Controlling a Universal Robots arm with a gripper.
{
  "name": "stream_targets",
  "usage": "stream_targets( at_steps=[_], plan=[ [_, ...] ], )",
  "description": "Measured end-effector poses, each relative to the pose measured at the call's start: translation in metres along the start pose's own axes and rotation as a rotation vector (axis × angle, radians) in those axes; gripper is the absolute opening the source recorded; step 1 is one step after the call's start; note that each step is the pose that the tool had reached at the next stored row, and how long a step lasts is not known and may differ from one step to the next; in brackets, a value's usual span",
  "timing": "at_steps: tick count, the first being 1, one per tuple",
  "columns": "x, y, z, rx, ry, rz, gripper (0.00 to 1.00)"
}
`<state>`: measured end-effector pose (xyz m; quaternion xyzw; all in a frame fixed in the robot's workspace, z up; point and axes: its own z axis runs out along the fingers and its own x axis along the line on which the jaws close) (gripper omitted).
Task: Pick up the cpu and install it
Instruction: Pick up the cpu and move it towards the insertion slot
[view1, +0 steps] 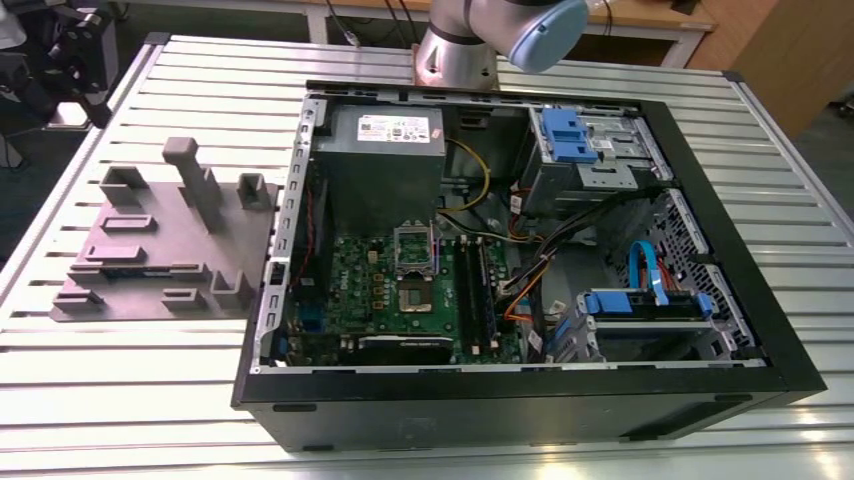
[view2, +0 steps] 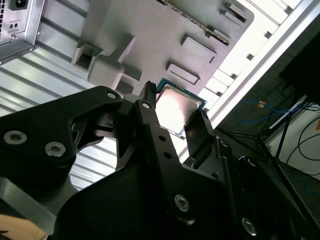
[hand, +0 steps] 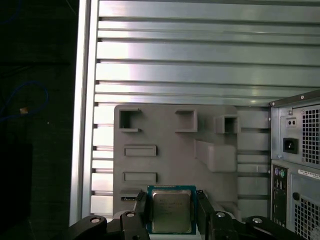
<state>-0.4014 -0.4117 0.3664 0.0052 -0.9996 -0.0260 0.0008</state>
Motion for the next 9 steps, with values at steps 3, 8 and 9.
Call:
stream_targets(
  at_steps=[3, 8, 9],
  plan=[
    [-0.0011, 0.0, 0.0001, 0.0, 0.0, 0.0, 0.47],
    [-0.0029, -0.0001, 0.0001, 0.0, 0.0, 0.0, 0.47],
    [-0.0032, -0.0001, 0.0002, 0.0, -0.0001, 0.0, 0.47]
  ],
)
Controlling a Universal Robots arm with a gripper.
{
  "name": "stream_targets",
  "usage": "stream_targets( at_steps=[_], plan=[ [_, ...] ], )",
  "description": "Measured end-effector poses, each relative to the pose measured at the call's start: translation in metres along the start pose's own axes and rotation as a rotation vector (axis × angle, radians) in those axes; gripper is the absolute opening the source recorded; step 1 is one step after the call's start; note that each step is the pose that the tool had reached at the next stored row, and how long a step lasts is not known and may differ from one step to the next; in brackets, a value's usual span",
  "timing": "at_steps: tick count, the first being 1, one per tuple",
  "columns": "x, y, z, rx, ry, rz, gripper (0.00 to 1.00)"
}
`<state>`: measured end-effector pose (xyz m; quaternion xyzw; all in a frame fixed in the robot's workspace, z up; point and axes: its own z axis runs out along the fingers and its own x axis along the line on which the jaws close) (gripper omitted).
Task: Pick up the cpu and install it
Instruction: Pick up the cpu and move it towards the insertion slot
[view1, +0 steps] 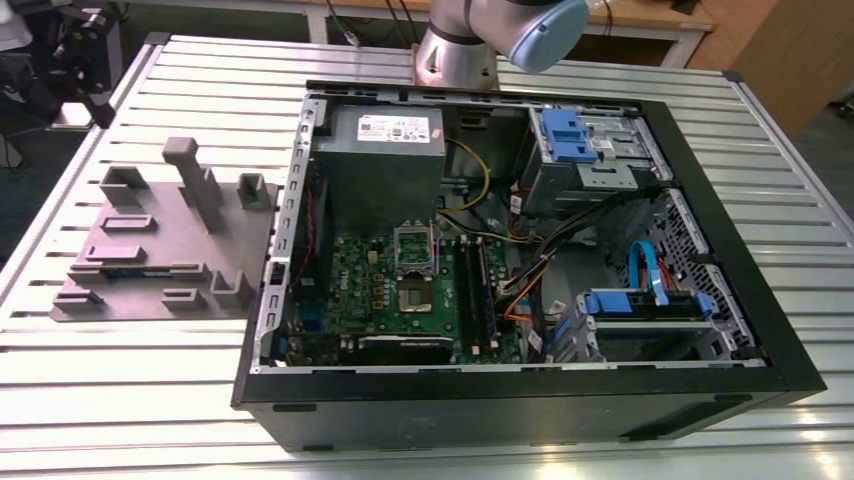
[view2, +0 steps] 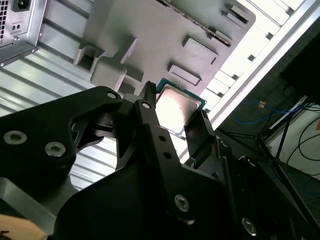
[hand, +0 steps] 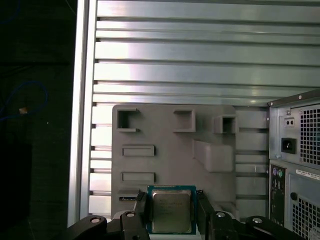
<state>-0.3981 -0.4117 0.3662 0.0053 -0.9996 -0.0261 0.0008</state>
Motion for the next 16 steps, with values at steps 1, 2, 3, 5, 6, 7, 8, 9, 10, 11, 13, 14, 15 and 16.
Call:
stream_targets(
  at_steps=[1, 2, 3, 5, 6, 7, 8, 9, 10, 11, 13, 14, 15, 16],
  plan=[
    [-0.0002, 0.0, 0.0, 0.0, 0.0, 0.0, 0.47],
    [-0.0005, 0.0, 0.0, 0.0, 0.0001, 0.0, 0.47],
    [-0.0007, 0.0, 0.0, 0.0, 0.0001, 0.0, 0.47],
    [-0.0012, 0.0, 0.0, 0.0, 0.0001, 0.0, 0.47],
    [-0.0013, 0.0, 0.0001, 0.0, 0.0001, 0.0, 0.47],
    [-0.0029, 0.0, 0.0002, 0.0, 0.0001, 0.0, 0.47],
    [-0.0045, -0.0001, 0.0003, 0.0, 0.0001, 0.0, 0.47],
    [-0.0045, -0.0001, 0.0003, 0.0001, 0.0001, 0.0, 0.47],
    [-0.0045, -0.0001, 0.0003, 0.0, 0.0001, 0.0, 0.47],
    [-0.0046, -0.0001, 0.0003, 0.0001, 0.0001, 0.0, 0.47],
    [-0.0046, -0.0001, 0.0003, 0.0, 0.0001, 0.0, 0.47],
    [-0.0047, -0.0001, 0.0004, 0.0, 0.0001, 0.0, 0.47],
    [-0.0047, -0.0001, 0.0003, 0.0, 0.0001, 0.0, 0.47],
    [-0.0047, -0.0001, 0.0003, 0.0, 0.0001, 0.0, 0.47]
  ],
)
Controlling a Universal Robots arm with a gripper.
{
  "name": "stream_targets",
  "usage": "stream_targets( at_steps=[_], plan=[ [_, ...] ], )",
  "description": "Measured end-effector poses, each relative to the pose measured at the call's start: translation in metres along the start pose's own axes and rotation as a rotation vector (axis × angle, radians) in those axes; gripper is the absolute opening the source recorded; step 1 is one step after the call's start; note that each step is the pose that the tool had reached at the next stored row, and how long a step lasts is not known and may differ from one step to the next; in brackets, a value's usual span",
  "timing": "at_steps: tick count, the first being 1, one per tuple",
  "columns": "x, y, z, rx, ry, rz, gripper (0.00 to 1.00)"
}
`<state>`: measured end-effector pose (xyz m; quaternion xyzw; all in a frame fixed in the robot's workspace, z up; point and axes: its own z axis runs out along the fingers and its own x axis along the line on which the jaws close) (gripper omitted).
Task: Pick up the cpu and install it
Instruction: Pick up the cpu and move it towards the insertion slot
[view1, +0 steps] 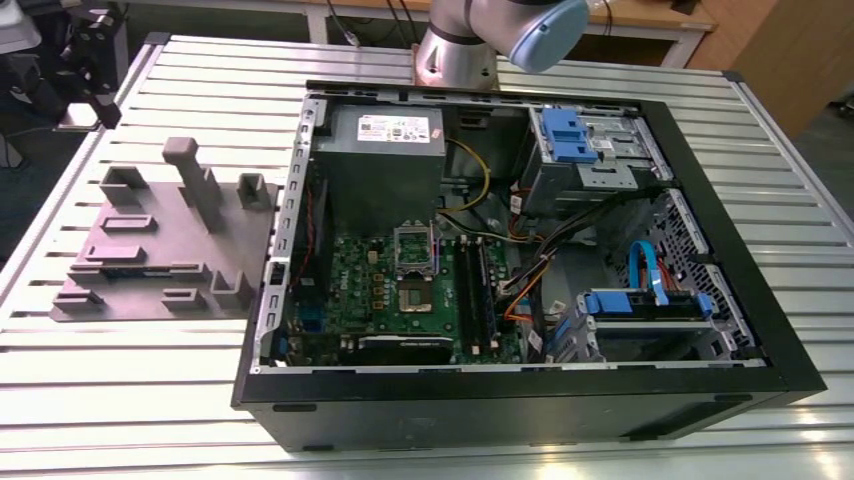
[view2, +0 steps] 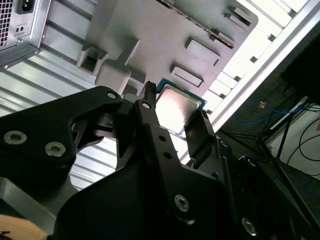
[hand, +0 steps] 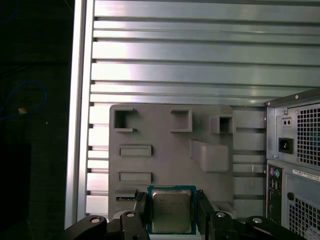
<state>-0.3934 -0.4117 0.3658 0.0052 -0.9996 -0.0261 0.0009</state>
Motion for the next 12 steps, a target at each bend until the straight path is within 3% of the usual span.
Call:
stream_targets(
  at_steps=[3, 12],
  plan=[
    [-0.001, 0.0, 0.0, 0.0, 0.0, 0.0, 0.47],
    [-0.0147, -0.0001, 0.0, 0.0, 0.0001, 0.0, 0.47]
  ],
)
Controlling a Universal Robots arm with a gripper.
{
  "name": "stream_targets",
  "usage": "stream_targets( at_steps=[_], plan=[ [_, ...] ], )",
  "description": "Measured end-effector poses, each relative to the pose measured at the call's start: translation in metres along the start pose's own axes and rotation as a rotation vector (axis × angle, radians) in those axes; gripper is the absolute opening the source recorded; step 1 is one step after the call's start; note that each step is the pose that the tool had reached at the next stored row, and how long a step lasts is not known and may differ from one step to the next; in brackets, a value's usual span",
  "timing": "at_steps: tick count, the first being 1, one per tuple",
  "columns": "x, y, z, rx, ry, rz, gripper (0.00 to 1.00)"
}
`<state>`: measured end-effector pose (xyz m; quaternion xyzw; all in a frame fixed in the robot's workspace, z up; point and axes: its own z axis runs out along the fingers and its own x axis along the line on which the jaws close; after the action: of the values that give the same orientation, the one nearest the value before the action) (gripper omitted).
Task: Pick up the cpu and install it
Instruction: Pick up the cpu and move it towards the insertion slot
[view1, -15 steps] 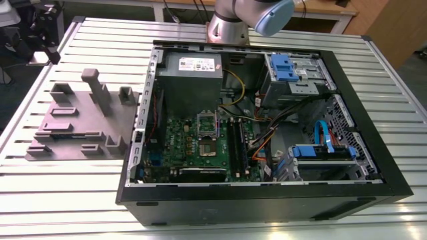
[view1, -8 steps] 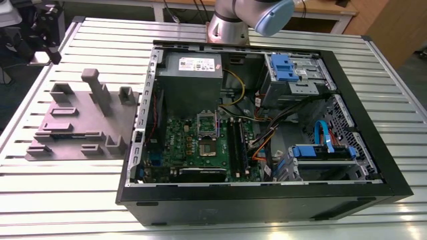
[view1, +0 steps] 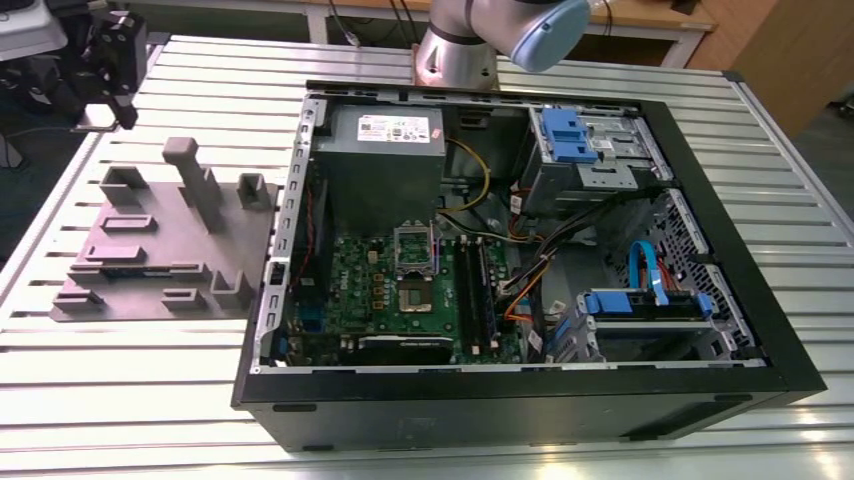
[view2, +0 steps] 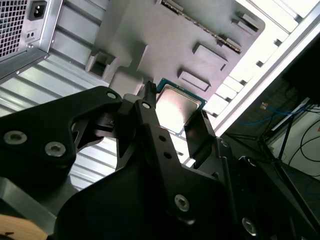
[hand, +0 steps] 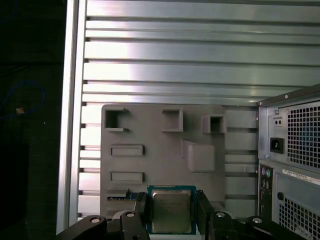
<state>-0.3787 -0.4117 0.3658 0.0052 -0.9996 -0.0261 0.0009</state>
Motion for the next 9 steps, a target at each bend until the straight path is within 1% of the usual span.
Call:
stream_targets(
  at_steps=[5, 9],
  plan=[
    [-0.0031, 0.0, 0.0, 0.0, 0.0001, 0.0, 0.47],
    [-0.0085, -0.0001, -0.0001, 0.0001, 0.0002, 0.0, 0.47]
  ],
)
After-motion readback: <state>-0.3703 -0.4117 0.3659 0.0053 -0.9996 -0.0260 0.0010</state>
